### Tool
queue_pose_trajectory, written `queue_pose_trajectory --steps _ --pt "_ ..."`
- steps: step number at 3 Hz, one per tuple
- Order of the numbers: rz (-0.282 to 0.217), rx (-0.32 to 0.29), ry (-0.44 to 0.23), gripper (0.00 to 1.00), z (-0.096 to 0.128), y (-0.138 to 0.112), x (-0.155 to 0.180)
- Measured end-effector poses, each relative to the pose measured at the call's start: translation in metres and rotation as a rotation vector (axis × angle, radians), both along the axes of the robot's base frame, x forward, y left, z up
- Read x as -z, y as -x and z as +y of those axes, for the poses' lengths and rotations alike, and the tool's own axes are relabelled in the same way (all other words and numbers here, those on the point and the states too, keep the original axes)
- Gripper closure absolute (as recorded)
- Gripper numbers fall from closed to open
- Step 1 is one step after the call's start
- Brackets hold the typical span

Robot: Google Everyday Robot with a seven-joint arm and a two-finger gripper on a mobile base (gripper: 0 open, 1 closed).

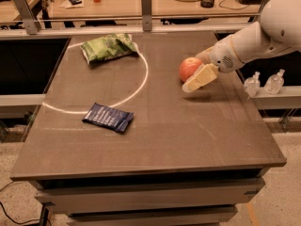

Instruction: Move apple near rxbar blueberry

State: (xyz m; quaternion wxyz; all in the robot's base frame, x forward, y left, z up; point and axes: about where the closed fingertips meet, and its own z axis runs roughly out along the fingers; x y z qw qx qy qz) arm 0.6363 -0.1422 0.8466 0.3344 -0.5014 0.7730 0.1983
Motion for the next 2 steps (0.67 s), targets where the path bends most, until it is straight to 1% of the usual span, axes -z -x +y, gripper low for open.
queue_pose_trajectory --steps 1,2 --pt "0.003 -0.018 -0.008 0.42 0.006 0.0004 -0.0001" --pt "0.003 -0.023 -0.01 0.64 0.0049 0.0025 -0.0021"
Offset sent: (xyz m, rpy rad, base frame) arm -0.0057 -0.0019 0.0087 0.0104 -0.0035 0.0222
